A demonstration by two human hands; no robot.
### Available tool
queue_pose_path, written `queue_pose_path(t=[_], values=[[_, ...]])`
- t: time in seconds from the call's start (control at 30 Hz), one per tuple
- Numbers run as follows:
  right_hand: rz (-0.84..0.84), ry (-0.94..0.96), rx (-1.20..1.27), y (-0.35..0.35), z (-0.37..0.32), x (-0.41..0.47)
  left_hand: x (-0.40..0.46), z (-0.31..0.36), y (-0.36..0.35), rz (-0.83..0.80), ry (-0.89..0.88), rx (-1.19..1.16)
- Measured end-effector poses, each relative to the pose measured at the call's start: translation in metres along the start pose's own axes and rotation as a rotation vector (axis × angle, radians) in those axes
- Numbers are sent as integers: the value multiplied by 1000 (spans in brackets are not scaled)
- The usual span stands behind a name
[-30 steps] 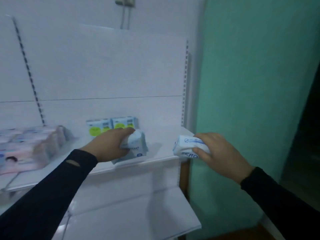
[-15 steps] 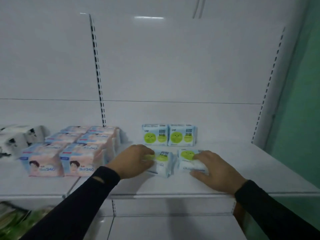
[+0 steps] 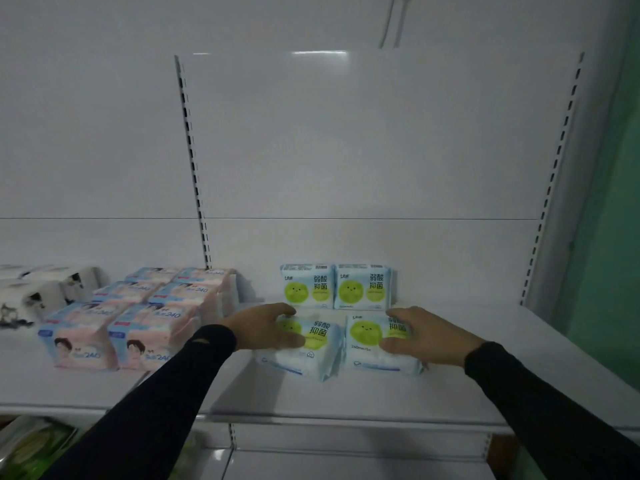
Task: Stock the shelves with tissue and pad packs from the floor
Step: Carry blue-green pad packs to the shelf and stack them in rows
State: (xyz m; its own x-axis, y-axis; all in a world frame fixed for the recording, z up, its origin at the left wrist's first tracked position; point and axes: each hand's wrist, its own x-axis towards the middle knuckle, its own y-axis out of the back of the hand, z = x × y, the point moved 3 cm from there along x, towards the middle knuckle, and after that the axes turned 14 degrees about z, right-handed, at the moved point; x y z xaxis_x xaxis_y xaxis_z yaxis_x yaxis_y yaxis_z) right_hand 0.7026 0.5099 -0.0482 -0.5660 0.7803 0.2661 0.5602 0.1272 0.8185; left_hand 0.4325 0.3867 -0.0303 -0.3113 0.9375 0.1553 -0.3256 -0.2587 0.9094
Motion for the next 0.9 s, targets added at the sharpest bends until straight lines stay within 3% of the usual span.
queue_pose_path(t=[0.13,0.3,0.43,0.9], values=[[89,70,-48,8,-10,4,1,4,1,126,-11,-137],[320,170,-49,11,-16,9,4,6,12,512,-107,-278],[412,239,-80,3,-18,9,3,4,-3,478,-172,-190],[632,400,-410,-27,-27,48,39,-7,-16,583,-125,-163]])
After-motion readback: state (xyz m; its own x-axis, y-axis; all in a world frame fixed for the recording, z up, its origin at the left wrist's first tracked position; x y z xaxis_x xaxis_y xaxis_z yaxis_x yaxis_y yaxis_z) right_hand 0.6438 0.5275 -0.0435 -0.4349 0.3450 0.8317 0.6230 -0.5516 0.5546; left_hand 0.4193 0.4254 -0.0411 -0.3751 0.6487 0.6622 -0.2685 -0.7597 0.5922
